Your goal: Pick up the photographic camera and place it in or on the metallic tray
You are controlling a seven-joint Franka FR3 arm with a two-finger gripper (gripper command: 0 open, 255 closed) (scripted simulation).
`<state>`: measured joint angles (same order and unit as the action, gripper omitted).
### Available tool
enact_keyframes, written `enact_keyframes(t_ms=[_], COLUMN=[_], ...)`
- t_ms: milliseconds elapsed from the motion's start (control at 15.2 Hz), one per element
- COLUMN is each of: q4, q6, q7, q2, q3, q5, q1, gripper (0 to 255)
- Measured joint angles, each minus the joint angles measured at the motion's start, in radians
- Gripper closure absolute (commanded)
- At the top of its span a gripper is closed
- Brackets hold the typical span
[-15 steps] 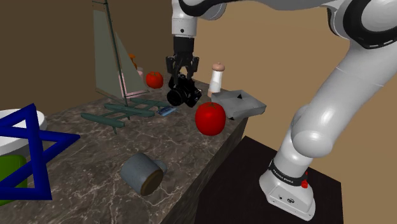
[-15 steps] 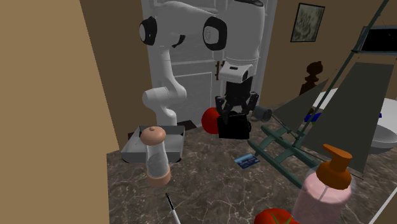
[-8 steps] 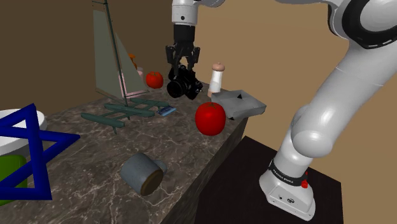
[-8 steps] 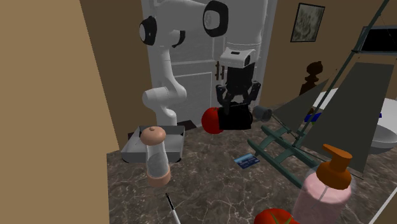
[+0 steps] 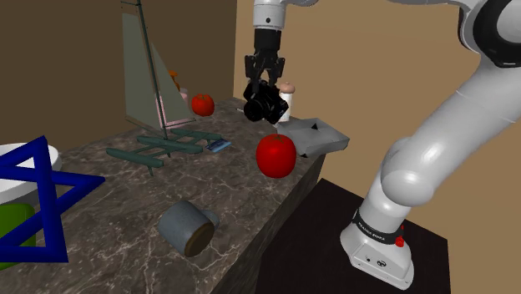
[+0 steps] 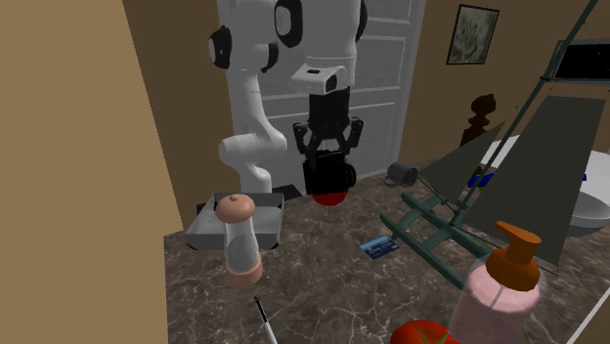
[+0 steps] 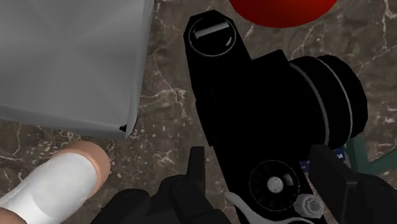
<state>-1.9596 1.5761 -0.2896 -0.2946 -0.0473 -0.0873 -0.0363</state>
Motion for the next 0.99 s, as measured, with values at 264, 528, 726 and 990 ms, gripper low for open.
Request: enact_keyframes(t_ms=[264, 528, 726, 990], q4=[-0.070, -0.098, -0.117, -0.124], q6=[-0.018, -0.052, -0.073, -0.101], q7=[0.084, 0.174, 0.243, 0.323], q2=[-0.082, -0.139, -0.178, -0.213], q3=[0.057, 0.122, 0.172, 0.231], q5=[0.026, 0.062, 0.094, 0.134], q1=[0.033, 0.068, 0.094, 0.125], gripper=[255, 255, 255, 255])
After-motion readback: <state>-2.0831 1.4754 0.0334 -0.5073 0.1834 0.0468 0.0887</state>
